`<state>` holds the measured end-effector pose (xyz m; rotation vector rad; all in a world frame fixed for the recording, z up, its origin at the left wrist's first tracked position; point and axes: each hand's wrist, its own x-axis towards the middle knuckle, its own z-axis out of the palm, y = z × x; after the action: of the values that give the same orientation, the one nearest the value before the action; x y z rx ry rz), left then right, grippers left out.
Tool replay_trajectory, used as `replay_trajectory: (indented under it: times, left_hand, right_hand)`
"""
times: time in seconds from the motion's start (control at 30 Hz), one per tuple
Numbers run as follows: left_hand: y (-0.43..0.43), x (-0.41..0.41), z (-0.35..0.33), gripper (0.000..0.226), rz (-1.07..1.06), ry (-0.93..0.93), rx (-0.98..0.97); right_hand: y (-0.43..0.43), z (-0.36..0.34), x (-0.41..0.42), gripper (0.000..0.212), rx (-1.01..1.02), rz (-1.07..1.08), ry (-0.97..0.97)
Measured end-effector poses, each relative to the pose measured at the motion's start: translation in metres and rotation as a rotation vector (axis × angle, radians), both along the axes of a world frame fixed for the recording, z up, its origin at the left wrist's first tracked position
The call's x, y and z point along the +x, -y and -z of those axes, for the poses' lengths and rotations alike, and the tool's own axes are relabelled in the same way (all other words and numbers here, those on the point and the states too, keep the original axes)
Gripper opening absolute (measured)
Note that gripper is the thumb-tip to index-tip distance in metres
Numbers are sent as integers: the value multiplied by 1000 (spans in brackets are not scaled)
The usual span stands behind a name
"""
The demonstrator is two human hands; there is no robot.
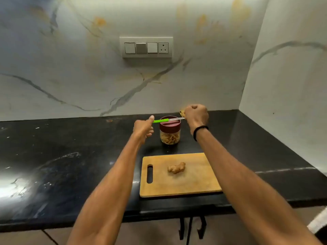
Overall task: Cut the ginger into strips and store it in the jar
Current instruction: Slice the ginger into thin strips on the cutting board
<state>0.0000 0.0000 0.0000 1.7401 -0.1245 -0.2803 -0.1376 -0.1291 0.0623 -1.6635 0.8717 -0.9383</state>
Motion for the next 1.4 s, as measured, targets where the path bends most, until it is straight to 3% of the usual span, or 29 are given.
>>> replay_trajectory:
  times: [0.27,0.43,0.63,0.7,0.8,0.87,1.0,1.03,1.2,1.4]
  left_hand:
    - [2,-18,-3,13,-146,-123,-228]
    - [-13,-46,-14,6,-144,-243,-508]
    - [-28,-96,-8,14,43,-397,-681]
    - [-31,-107,-5,17,105,-465,-679]
    - [-32,-123,-6,13,186,-505,-561]
    - [-33,-133,-6,19,232,-396,-401]
    - [-38,-142,9,26,208,324,272]
    - [-41,-145,12,27,237,401,344]
    - [-51,-155,35,52,499,482,451]
    - [-54,-153,47,44,562,641,492]
  right_hand:
    - [-1,25,-9,15,212,-19,104]
    - [-16,36,-11,13,280,-74,131]
    - [-30,36,-13,25,498,-475,182]
    - [-30,40,-17,23,484,-568,226]
    - [-25,46,-30,26,430,-610,284]
    - [-17,48,-39,34,427,-602,346]
    - [6,52,-63,34,330,-443,349]
    - [10,55,-68,32,295,-405,343]
    - [12,78,-86,27,73,-262,220]
    - [2,108,-94,31,-90,-253,-74]
